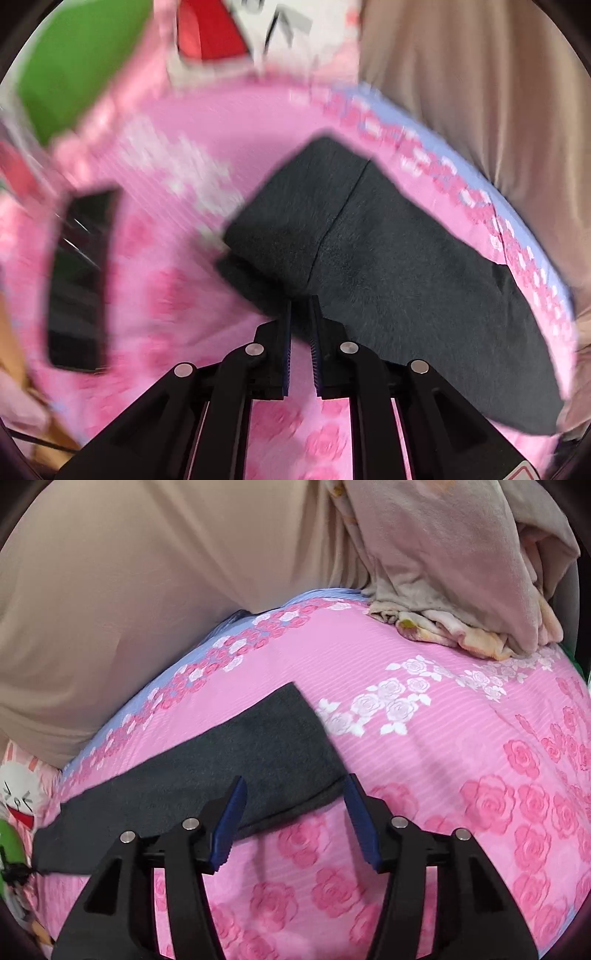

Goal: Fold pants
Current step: 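Lower the fold onto the pants and open both tools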

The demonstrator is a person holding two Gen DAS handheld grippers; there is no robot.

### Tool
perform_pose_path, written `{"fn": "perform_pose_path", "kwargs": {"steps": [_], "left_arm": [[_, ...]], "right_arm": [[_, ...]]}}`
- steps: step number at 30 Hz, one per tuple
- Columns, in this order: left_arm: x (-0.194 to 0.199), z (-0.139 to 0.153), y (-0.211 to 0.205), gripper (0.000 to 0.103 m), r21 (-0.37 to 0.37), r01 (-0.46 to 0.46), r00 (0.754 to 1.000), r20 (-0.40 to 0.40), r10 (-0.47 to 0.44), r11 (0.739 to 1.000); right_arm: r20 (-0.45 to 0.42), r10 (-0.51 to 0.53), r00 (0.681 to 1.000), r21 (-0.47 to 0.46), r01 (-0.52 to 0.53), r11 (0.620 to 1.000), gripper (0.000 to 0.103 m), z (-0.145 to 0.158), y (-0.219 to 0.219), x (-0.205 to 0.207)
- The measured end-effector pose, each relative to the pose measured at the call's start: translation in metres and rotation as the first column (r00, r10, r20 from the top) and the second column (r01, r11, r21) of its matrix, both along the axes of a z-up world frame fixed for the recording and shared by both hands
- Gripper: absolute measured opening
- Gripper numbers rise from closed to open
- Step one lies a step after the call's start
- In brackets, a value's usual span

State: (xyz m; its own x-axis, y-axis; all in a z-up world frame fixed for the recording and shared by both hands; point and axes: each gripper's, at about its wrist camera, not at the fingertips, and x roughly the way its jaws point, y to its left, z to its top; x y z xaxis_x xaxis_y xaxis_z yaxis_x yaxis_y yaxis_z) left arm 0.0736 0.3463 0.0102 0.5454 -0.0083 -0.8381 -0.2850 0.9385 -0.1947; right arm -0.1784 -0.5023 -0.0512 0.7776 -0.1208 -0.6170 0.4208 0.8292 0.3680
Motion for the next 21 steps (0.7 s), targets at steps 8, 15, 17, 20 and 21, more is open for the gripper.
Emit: {"fn": "perform_pose_path", "kwargs": {"steps": [8, 15, 17, 20, 21], "left_arm": [[-0.028, 0.075, -0.087, 0.026, 0.024, 0.169, 0.957, 0.236, -0.170, 0.985], [0.010, -0.039, -0.170, 0.033, 0.037, 0.328, 0.943, 0.045, -0.329, 0.944], [0.000, -0.040, -0.189, 0.032, 0.202, 0.332, 0.936, 0.048, -0.347, 0.922], [-0.013, -0.027, -0.202, 0.032, 0.221, 0.351, 0.919, 0.107, -0.381, 0.910], [-0.016, -0.021, -0.206, 0.032, 0.213, 0.356, 0.912, 0.133, -0.388, 0.910]], "right_arm": [[0.064, 0.260, 0.963, -0.061, -0.256, 0.965, 0.053, 0.030, 0.117, 0.050], [-0.088, 0.385, 0.919, -0.089, -0.392, 0.916, 0.056, 0.002, 0.198, 0.092], [-0.076, 0.370, 0.926, -0.117, -0.377, 0.919, 0.057, 0.006, 0.203, 0.084], [-0.047, 0.358, 0.933, -0.088, -0.361, 0.929, 0.062, 0.012, 0.203, 0.085], [-0.043, 0.360, 0.932, -0.078, -0.363, 0.929, 0.062, 0.014, 0.205, 0.088]]}}
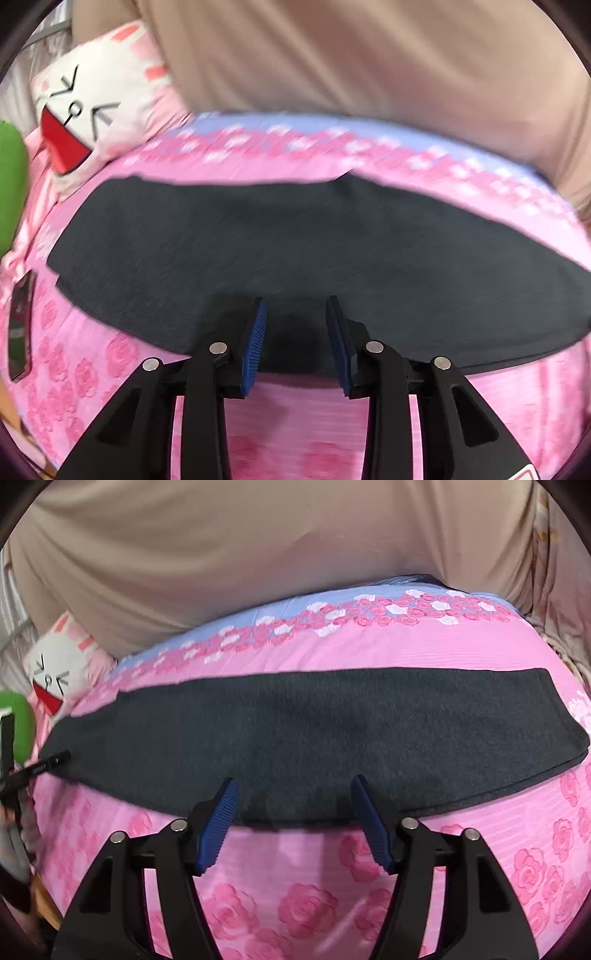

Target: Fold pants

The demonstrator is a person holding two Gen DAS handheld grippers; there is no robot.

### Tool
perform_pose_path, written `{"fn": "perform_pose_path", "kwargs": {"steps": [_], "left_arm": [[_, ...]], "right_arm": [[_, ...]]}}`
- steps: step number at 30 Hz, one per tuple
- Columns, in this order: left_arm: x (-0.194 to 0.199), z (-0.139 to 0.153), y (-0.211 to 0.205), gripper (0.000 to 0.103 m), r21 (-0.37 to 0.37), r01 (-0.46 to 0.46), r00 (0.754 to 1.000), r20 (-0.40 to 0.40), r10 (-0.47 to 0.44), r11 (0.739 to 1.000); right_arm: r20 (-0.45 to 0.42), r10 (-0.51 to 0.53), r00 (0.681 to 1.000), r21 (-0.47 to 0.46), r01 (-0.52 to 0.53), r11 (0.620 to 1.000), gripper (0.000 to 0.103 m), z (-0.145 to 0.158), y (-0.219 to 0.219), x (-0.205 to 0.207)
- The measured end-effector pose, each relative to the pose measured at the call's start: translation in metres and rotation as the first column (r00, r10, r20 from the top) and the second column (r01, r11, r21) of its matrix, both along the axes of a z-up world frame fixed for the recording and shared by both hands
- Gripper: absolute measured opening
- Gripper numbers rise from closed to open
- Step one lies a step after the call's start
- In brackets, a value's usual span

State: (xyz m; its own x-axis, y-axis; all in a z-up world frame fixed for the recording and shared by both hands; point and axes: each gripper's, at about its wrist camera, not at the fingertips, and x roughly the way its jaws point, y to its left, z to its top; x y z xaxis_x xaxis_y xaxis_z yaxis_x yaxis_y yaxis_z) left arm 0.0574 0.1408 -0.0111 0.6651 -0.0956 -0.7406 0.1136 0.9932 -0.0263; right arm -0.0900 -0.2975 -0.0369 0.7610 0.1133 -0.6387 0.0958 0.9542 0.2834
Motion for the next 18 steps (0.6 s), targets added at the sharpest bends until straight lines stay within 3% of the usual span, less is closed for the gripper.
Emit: {"fn": "perform_pose_path", "kwargs": {"steps": [3, 5, 6, 8, 10, 14, 18], "left_arm": [[0.001, 0.002, -0.019, 0.042, -0.024, 0.014, 1.000, 0.019, -0.014, 1.000], [0.006, -0.015, -0.024, 0.042, -0.043, 0.008, 0.999, -0.035, -0.010, 0.999], [0.007, -0.019, -0.026, 0.041, -0.052, 0.002, 0.998, -0.062, -0.005, 0.999], [0.000, -0.020, -0.031, 0.042, -0.030, -0.003, 0.999, -0.033, 0.002, 1.000], [-0.002, -0.021, -0.029, 0.044, -0.042, -0.002, 1.000, -0.031, 0.001, 0.999], [-0.003, -0.020, -0.026, 0.051, -0.068, 0.014, 0.999, -0.028, -0.016, 0.998], [-0.007, -0.020, -0.038, 0.057, 0.010, -0.006, 1.000, -0.004, 0.006, 1.000]], "right_arm": [[0.020, 0.063, 0.998, 0.027, -0.063, 0.998, 0.062, 0.008, 0.023, 0.025], [0.010, 0.110, 0.994, 0.013, -0.111, 0.994, 0.062, 0.008, 0.041, 0.046], [-0.020, 0.139, 0.990, -0.004, -0.139, 0.990, 0.062, 0.003, 0.052, 0.061], [-0.081, 0.135, 0.988, -0.054, -0.139, 0.989, 0.062, -0.011, 0.061, 0.082], [-0.072, 0.122, 0.990, -0.114, -0.129, 0.985, 0.062, -0.013, 0.066, 0.086], [-0.003, 0.048, 0.999, -0.097, -0.048, 0.994, 0.063, 0.000, 0.052, 0.062], [0.028, -0.151, 0.988, -0.133, 0.153, 0.979, 0.068, -0.002, 0.005, 0.025]]}}
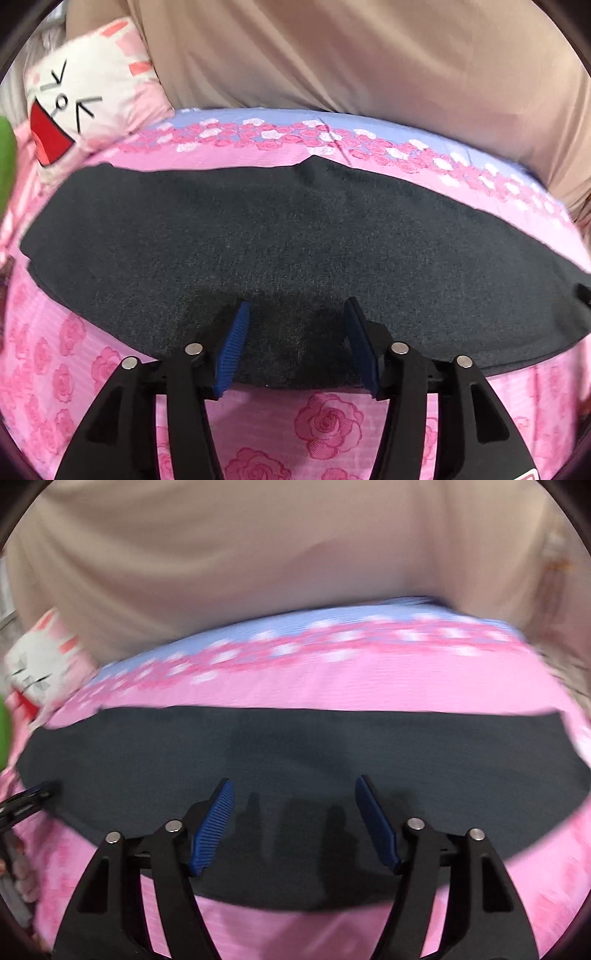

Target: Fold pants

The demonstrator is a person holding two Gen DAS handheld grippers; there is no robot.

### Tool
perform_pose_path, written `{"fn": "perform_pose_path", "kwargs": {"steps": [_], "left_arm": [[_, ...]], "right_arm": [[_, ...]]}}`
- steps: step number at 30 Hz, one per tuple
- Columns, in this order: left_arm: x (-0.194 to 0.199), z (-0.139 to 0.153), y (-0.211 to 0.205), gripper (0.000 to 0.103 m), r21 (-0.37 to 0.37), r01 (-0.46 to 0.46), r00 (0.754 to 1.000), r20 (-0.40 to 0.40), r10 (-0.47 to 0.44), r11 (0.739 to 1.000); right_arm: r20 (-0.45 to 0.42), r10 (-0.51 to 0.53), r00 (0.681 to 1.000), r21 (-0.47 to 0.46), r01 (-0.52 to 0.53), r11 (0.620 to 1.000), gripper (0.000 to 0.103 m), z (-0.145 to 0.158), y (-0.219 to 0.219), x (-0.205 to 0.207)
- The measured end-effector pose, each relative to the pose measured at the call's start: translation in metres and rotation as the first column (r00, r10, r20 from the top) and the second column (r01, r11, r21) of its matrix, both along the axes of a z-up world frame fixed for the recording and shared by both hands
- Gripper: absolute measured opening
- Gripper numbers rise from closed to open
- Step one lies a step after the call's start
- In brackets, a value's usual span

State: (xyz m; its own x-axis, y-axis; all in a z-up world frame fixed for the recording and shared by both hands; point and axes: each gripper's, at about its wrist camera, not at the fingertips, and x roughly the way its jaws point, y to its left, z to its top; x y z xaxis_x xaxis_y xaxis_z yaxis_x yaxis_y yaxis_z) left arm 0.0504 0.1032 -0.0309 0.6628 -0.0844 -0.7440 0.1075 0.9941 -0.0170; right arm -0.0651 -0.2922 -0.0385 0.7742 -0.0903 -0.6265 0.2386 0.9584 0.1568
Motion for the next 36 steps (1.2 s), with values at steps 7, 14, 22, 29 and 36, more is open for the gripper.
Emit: {"fn": "perform_pose_path", "kwargs": {"steps": [7, 14, 22, 29, 36], "left_arm": [[-0.007, 0.003, -0.021, 0.064, 0.078, -0.025, 0.999, 0.039, 0.022, 0.997], [-0.016, 0.005, -0.045, 0.070, 0.111, -0.009, 0.998, 0.062, 0.002, 0.994], [-0.014, 0.003, -0.043, 0.073, 0.114, -0.027, 0.998, 0.053, 0.021, 0.993], [-0.016, 0.003, -0.044, 0.083, 0.149, -0.070, 0.995, 0.074, 0.060, 0.986], [-0.017, 0.004, -0.042, 0.085, 0.145, -0.079, 0.995, 0.079, 0.068, 0.986]], "right_arm": [[-0.012, -0.083, 0.996, 0.012, 0.084, 0.996, 0.068, 0.002, -0.036, -0.018], [-0.153, -0.027, 0.988, -0.072, 0.016, 0.997, 0.076, -0.013, -0.025, 0.009], [-0.103, -0.147, 0.984, 0.005, 0.148, 0.989, 0.081, -0.014, -0.075, -0.035], [-0.046, -0.318, 0.947, 0.091, 0.321, 0.943, 0.089, -0.013, -0.134, -0.071], [-0.020, -0.389, 0.921, 0.162, 0.387, 0.908, 0.089, -0.014, -0.177, -0.086]]}}
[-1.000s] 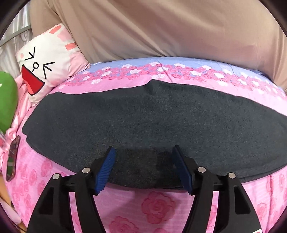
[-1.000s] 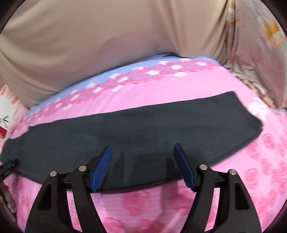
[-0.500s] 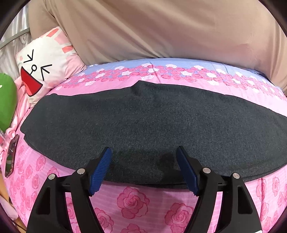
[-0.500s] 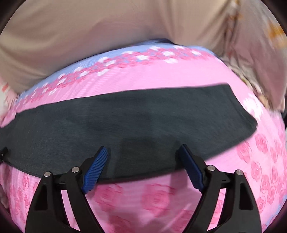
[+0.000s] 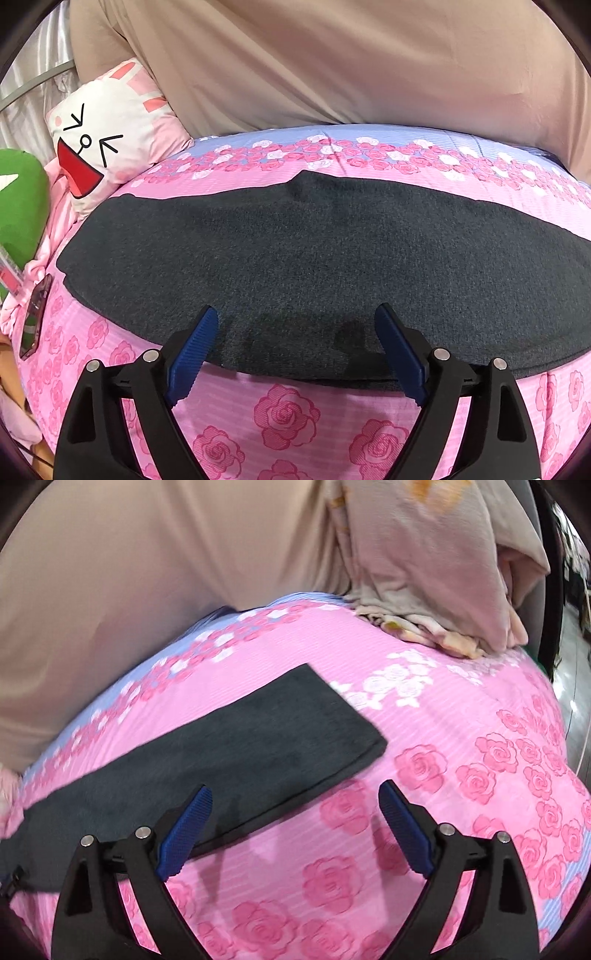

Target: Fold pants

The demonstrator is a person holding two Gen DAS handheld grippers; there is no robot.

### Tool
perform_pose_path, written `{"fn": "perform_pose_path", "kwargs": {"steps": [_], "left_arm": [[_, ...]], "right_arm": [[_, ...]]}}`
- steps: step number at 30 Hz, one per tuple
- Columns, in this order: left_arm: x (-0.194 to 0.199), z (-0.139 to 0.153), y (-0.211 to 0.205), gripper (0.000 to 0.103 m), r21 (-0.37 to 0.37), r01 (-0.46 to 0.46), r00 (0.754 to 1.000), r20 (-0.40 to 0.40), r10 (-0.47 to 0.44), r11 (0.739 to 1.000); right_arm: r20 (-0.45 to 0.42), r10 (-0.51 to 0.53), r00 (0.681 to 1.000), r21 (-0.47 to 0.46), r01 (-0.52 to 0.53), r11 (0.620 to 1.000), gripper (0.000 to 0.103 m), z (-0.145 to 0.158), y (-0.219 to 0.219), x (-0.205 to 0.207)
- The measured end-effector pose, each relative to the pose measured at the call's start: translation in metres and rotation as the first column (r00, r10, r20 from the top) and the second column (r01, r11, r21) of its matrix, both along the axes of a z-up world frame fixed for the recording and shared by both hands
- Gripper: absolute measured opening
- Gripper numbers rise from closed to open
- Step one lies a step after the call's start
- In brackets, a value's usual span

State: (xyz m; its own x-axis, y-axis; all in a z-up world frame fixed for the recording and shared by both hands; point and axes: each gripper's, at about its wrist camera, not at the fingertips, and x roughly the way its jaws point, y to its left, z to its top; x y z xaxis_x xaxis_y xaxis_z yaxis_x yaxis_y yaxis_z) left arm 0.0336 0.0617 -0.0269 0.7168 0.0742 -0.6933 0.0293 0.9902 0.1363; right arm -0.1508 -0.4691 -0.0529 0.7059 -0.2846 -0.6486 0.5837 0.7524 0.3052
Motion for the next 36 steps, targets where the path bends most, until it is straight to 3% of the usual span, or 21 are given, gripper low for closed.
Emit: {"fn": "perform_pose_path", "kwargs": {"steps": [1, 2, 3, 4, 7, 11, 12, 16, 17, 19, 21, 22, 23, 25, 26, 28, 31, 33, 36], "left_arm": [[0.000, 0.000, 0.000, 0.085, 0.001, 0.000, 1.000, -0.001, 0.000, 1.000], [0.000, 0.000, -0.001, 0.085, 0.004, -0.001, 1.000, -0.001, 0.001, 1.000], [0.001, -0.001, -0.001, 0.085, 0.011, -0.002, 1.000, -0.003, 0.002, 1.000], [0.001, -0.001, -0.002, 0.085, 0.016, -0.003, 1.000, -0.005, 0.003, 1.000], [0.002, -0.002, -0.004, 0.085, 0.028, 0.001, 1.000, -0.013, -0.001, 1.000], [0.004, -0.005, -0.008, 0.085, 0.060, -0.004, 1.000, -0.026, 0.006, 0.998], [0.005, -0.006, -0.009, 0.085, 0.074, -0.008, 1.000, -0.029, 0.010, 0.997], [0.006, -0.007, -0.010, 0.085, 0.090, -0.017, 0.999, -0.032, 0.020, 0.996], [0.006, -0.007, -0.010, 0.085, 0.087, -0.017, 0.999, -0.032, 0.020, 0.996], [0.006, -0.007, -0.008, 0.085, 0.081, -0.021, 0.999, -0.032, 0.023, 0.996], [0.006, -0.007, -0.008, 0.085, 0.075, -0.019, 0.999, -0.034, 0.022, 0.997], [0.006, -0.007, -0.007, 0.085, 0.072, -0.018, 0.999, -0.035, 0.020, 0.997], [0.006, -0.007, -0.007, 0.085, 0.070, -0.016, 0.999, -0.036, 0.019, 0.997], [0.007, -0.007, -0.007, 0.085, 0.066, -0.010, 0.999, -0.041, 0.013, 0.998], [0.007, -0.008, -0.007, 0.085, 0.065, -0.008, 0.999, -0.044, 0.011, 0.998], [0.007, -0.008, -0.008, 0.085, 0.065, -0.011, 0.999, -0.045, 0.013, 0.998], [0.007, -0.008, -0.008, 0.085, 0.064, -0.010, 0.999, -0.042, 0.013, 0.998], [0.006, -0.008, -0.008, 0.086, 0.062, -0.010, 0.999, -0.040, 0.012, 0.998], [0.006, -0.007, -0.009, 0.086, 0.063, -0.009, 0.999, -0.037, 0.011, 0.998]], "right_arm": [[0.001, -0.002, 1.000, -0.004, 0.002, 1.000, 0.089, 0.000, -0.003, 0.002], [0.007, -0.007, 1.000, -0.023, 0.007, 1.000, 0.082, 0.003, -0.007, 0.004], [0.015, 0.002, 1.000, -0.042, -0.001, 0.999, 0.070, 0.006, -0.008, 0.005], [0.026, 0.027, 0.999, -0.047, -0.026, 0.999, 0.053, 0.010, -0.007, 0.008], [0.055, 0.200, 0.978, -0.028, -0.199, 0.980, 0.049, 0.022, 0.010, 0.032], [-0.030, 0.446, 0.894, -0.068, -0.447, 0.892, 0.049, 0.028, 0.069, 0.088], [-0.066, 0.510, 0.857, -0.082, -0.514, 0.854, 0.049, 0.026, 0.093, 0.108], [-0.195, 0.622, 0.758, -0.143, -0.649, 0.747, 0.048, 0.011, 0.153, 0.158], [-0.244, 0.599, 0.763, -0.195, -0.643, 0.740, 0.048, 0.007, 0.158, 0.168], [-0.256, 0.560, 0.788, -0.227, -0.613, 0.757, 0.051, 0.004, 0.147, 0.179], [-0.235, 0.504, 0.831, -0.205, -0.550, 0.810, 0.050, 0.005, 0.116, 0.181], [-0.244, 0.433, 0.868, -0.233, -0.486, 0.842, 0.054, 0.005, 0.096, 0.178], [-0.238, 0.392, 0.889, -0.236, -0.444, 0.864, 0.066, 0.004, 0.077, 0.172], [-0.214, 0.345, 0.914, -0.193, -0.386, 0.902, 0.070, 0.002, 0.047, 0.160], [-0.196, 0.323, 0.926, -0.169, -0.356, 0.919, 0.061, 0.002, 0.032, 0.151], [-0.208, 0.189, 0.960, -0.229, -0.235, 0.944, 0.061, 0.009, 0.011, 0.122], [-0.157, 0.072, 0.985, -0.253, -0.110, 0.961, 0.062, 0.016, -0.013, 0.070], [-0.106, 0.018, 0.994, -0.166, -0.035, 0.986, 0.065, 0.011, -0.036, 0.031], [-0.120, 0.005, 0.993, -0.083, -0.015, 0.996, 0.069, -0.003, -0.053, 0.005]]}}
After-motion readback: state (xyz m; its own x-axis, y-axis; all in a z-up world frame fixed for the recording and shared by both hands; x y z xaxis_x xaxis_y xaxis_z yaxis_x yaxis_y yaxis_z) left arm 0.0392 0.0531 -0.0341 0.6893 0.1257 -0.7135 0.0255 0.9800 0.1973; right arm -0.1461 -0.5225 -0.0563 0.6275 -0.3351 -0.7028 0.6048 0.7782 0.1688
